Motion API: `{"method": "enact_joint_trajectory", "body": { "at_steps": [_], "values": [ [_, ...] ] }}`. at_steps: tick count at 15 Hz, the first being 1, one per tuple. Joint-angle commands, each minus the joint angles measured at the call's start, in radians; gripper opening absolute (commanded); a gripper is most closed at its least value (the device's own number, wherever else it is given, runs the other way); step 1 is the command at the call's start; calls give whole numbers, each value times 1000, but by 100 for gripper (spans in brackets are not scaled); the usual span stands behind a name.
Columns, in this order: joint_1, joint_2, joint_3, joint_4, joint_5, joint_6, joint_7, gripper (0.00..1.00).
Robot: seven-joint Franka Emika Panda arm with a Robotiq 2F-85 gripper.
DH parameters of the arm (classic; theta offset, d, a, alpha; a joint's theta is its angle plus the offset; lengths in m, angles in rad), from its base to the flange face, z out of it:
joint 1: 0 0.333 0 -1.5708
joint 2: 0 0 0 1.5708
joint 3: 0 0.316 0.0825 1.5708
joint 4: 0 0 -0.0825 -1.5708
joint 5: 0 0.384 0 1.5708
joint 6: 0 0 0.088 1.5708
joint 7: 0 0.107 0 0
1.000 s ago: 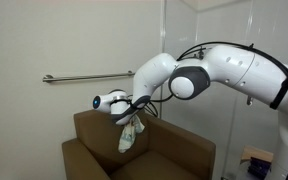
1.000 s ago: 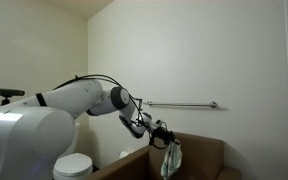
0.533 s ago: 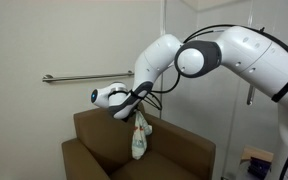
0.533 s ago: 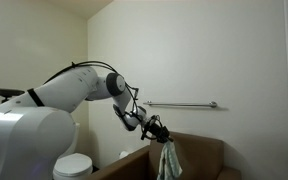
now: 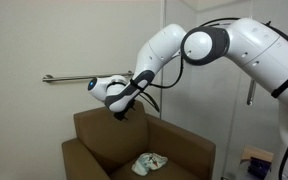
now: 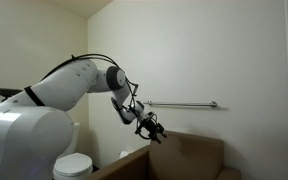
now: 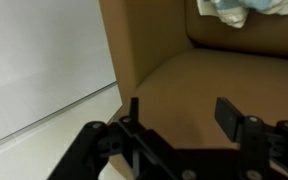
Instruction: Use the towel from the seat to wipe the backrest of the sofa.
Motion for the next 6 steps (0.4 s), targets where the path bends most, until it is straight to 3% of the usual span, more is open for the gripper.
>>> {"method": "enact_joint_trajectory", "body": {
  "at_steps": [1, 3, 4, 6],
  "values": [
    [-52, -66, 35, -118, 111, 146, 44, 100],
    [-71, -67, 30, -178, 189, 245, 61, 100],
    [-16, -13, -13, -67, 165, 170, 13, 100],
    [-27, -14, -17, -110, 194, 223, 26, 100]
  ]
}}
